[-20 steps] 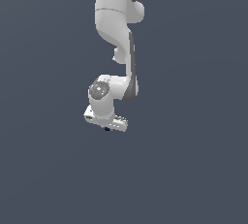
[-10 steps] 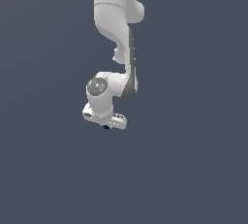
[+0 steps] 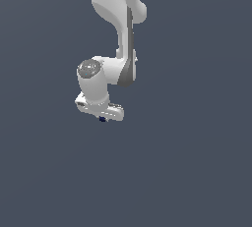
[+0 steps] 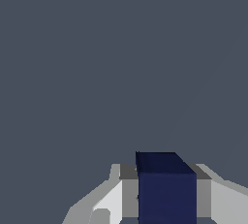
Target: Pick up the object and move it to a goal position.
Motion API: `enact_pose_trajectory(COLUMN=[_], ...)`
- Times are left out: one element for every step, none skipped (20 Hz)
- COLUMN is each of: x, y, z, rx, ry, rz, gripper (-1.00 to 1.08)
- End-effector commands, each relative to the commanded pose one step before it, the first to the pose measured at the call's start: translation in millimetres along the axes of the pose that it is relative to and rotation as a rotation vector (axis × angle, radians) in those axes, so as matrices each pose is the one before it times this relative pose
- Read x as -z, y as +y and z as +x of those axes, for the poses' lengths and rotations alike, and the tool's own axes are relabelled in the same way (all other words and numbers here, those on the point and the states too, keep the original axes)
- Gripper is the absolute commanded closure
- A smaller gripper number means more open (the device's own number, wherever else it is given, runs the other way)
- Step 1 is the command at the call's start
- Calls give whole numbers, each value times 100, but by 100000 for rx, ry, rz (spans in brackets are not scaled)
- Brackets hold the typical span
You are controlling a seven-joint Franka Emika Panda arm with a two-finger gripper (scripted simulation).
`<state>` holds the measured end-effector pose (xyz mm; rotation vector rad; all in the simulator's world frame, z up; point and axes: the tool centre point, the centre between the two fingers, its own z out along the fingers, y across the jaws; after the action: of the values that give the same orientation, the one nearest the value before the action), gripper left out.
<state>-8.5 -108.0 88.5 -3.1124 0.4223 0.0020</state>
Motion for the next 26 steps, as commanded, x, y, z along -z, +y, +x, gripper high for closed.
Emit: enact_pose_trajectory(x=[2405,1048,1078,1100,1123,1149,1174,1177,1176,1175,1176,1175,1173,1171,1171,1164,1150,1136,1124,1113,1102,1096,1063,1025,977,925], y=[903,408,401,409,417,446,435,436,435,435,435,434,433,463,433,430,425,421,416,413,409,400,396,383,366,317], z=[-408,-182,-187,-189,-192,-194,-197,-196,-194,-192,-190,-188,-186,-183,-181,-177,-172,-167,-162,-157,-152,-149,-138,-129,-118,-108], rx=[-39,-20,0,0,0,-22,0,0,0,0,0,0,0,-38,0,0,0,0,0,0,0,-17,0,0,0,19], ry=[112,-4,0,0,0,-3,0,0,0,0,0,0,0,-1,0,0,0,0,0,0,0,7,0,0,0,7], rz=[28,44,0,0,0,43,0,0,0,0,0,0,0,31,0,0,0,0,0,0,0,-45,0,0,0,-44], gripper=[108,108,108,108,108,108,108,108,108,108,108,108,108,108,108,108,108,108,108,108,108,108,108,108,108,108])
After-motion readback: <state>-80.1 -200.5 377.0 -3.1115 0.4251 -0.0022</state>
